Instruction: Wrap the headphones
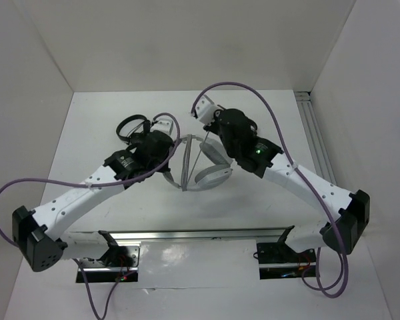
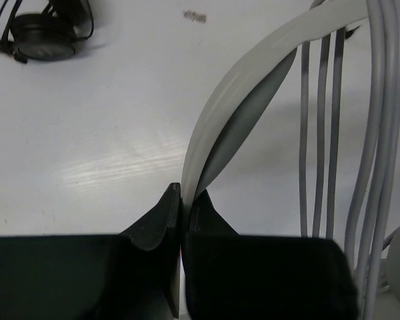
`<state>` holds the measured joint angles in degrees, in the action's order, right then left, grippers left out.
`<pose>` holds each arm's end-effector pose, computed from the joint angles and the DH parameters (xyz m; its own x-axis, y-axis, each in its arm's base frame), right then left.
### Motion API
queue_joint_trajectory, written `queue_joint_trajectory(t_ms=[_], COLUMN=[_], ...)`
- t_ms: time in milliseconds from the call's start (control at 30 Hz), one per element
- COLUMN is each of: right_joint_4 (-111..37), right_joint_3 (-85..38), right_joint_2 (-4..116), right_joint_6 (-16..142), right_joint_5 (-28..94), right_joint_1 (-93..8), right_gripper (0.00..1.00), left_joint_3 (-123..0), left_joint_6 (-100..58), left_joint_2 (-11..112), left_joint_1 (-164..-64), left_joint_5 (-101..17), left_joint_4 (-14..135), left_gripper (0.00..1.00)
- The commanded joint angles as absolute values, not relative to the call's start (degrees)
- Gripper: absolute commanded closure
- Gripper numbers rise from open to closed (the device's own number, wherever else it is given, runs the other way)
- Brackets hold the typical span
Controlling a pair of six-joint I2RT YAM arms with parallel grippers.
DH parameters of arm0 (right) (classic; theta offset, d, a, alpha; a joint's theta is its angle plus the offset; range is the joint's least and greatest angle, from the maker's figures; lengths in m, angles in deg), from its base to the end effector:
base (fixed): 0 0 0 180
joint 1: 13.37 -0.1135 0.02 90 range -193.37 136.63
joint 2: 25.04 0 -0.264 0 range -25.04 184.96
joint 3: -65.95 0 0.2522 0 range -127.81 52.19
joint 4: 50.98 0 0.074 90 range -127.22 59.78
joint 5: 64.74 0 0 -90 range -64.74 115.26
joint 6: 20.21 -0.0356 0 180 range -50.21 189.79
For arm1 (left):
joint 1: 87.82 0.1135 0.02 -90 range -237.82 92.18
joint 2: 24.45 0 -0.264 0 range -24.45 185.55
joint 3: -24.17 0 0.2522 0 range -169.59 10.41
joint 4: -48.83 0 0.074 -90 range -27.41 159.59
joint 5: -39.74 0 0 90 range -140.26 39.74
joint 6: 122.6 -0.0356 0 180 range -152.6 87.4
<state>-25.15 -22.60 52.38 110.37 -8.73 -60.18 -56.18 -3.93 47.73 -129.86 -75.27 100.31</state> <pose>0.2267 0.2125 0.3936 0.0206 -0.7661 -0.6424 -0.2910 0.6101 -0.7370 0.2078 -0.1671 0.3278 -0.6285 -0.0187 -0.7776 0.0876 0.9916 -0.0947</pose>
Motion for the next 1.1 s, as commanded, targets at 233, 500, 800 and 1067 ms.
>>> queue_joint_trajectory(t_ms=[233, 500, 800, 1067], right_joint_4=[-39.2, -34.7, -42.6, -68.2], right_joint_3=[-30.3, -26.1, -26.9, -15.0], right_joint_2=[52.0, 52.0, 59.9, 62.0], right_joint_6=[106.1, 95.0, 73.4, 56.8], right_joint_5=[8.2, 31.6, 63.7, 69.9], right_joint_1=[-46.8, -38.8, -34.2, -38.6], right_gripper=[1.00, 1.00, 1.00, 0.93], left_joint_3=[-62.0, -75.4, -82.8, -91.8], left_joint_6=[-15.3, -13.4, -20.9, -19.2], left_joint_2=[41.7, 37.9, 35.2, 37.2], left_joint_1=[-143.6, -145.6, -145.6, -145.6], left_joint_5=[-74.0, -77.8, -66.9, -70.1], left_joint_4=[112.4, 118.3, 113.3, 111.0], left_gripper=[1.00, 1.00, 1.00, 1.00])
